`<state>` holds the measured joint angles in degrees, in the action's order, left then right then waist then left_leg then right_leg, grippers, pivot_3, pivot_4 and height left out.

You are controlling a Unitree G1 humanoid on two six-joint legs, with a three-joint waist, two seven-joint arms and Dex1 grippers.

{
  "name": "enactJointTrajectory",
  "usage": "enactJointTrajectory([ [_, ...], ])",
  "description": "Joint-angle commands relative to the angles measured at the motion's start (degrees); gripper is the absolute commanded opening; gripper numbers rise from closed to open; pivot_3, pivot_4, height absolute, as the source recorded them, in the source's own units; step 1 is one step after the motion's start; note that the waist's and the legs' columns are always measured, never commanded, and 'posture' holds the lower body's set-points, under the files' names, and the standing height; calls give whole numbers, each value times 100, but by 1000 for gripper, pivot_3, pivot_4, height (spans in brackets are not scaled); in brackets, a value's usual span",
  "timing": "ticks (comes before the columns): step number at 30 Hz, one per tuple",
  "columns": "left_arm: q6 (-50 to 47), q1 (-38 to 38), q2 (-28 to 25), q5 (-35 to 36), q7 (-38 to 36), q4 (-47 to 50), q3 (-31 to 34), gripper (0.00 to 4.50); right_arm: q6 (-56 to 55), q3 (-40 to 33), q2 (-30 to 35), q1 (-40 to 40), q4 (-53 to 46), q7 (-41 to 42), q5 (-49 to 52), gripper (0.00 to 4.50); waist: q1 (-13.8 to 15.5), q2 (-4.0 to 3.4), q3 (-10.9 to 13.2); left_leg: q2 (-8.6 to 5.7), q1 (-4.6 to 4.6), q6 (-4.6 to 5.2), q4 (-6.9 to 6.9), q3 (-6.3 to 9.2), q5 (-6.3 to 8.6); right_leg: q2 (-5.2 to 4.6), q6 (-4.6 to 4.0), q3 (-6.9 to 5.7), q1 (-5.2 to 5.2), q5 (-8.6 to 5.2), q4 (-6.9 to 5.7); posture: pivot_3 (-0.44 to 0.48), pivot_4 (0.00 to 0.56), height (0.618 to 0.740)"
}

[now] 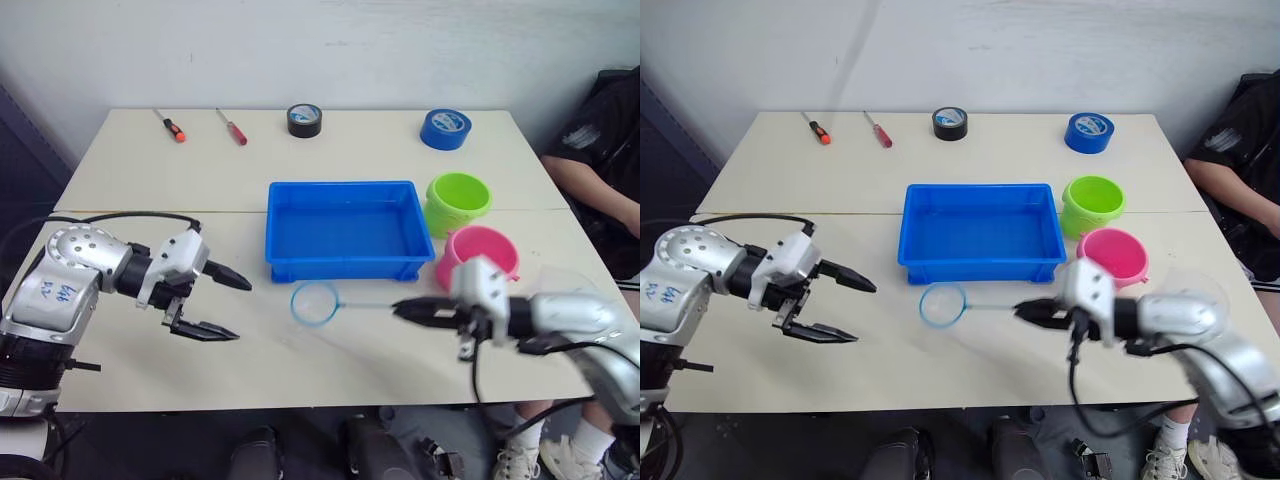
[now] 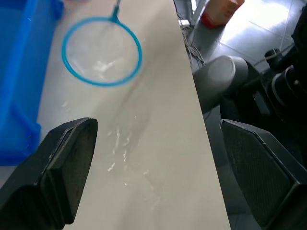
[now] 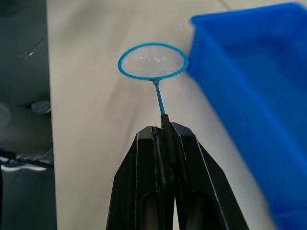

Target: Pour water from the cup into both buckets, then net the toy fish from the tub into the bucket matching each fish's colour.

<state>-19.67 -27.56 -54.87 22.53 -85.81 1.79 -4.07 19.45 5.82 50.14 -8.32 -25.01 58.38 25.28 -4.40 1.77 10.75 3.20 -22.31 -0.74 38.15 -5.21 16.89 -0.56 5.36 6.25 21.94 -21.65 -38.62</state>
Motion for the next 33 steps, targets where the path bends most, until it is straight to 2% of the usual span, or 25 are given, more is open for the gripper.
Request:
enactJointTrajectory([
  [1, 85, -66, 47, 9, 115, 166, 96, 4477, -744, 318, -208, -81, 339, 92, -637, 0, 0, 0, 0, 0, 1, 0, 2, 0, 0, 0, 0, 1, -1, 0, -1, 0, 150, 740],
  [2, 82, -85, 86, 7, 175, 153, 103, 4477, -865, 422, -312, -116, 497, 75, -775, 0, -1, 0, 0, -1, 2, 0, 2, -1, 0, 0, 0, 1, -2, 0, -1, 0, 150, 740],
  [5, 2, -163, 194, 32, 343, 83, 130, 4500, -1036, 680, -381, -191, 900, 94, -1215, 1263, 0, 0, 0, 0, 3, 0, 2, 0, 0, 1, 0, -1, -2, 0, -4, 0, 150, 740],
  [7, -32, -208, 230, 21, 378, 19, 124, 4500, -1057, 636, -364, -95, 966, 49, -1320, 2151, 0, 0, 0, 1, 4, -3, 2, 1, -2, 1, 0, -2, -1, 0, -5, 0, 150, 740],
  [11, -158, -326, 329, 70, 449, -90, 101, 4500, -996, 291, -243, 176, 771, -126, -1390, 4336, 3, 0, 0, 1, 4, -25, 0, 1, -13, 1, 0, -3, -1, 0, -7, 0, 150, 740],
  [13, -459, -524, 491, 240, 531, -204, 141, 4500, -536, -394, -76, 524, 264, -269, -1020, 4467, 10, 0, 0, 0, 4, -24, 2, 0, -13, 1, 0, -2, -2, 0, -8, 0, 150, 740],
  [18, -869, -868, 832, 467, 676, -480, 233, 4500, 1024, -3043, 12, 1829, -1050, -504, 306, 4467, 144, 0, 0, 1, 8, -31, 1, 8, -11, 4, 0, -9, -12, 0, -7, 0, 150, 740],
  [22, -755, -1017, 999, 362, 701, -825, 221, 4500, 1816, -5238, -251, 3045, -1484, -357, 849, 4467, 187, 7, -4, 3, 19, -35, -3, 20, -10, 9, 0, -20, -37, 0, 10, 0, 150, 740],
  [24, -662, -1075, 1054, 314, 679, -988, 206, 4500, 1950, -6005, -437, 3546, -1549, -282, 968, 4467, 216, 6, -4, -1, 18, -34, -3, 19, -10, 8, 0, -18, -37, 0, 14, 0, 150, 740],
  [29, -384, -1160, 1159, 192, 610, -1292, 149, 4500, 1733, -6855, -768, 4275, -1425, -287, 832, 4467, 195, 8, -5, -1, 24, -12, -9, 6, 5, 11, 4, -4, -45, 2, 35, 0, 150, 740],
  [33, -382, -1233, 1198, 234, 467, -1371, 146, 4500, 1635, -6883, -867, 4353, -1385, -342, 905, 4467, 171, 8, -5, -1, 24, 2, -9, 6, 13, 11, 5, -4, -45, 3, 37, 0, 150, 740],
])
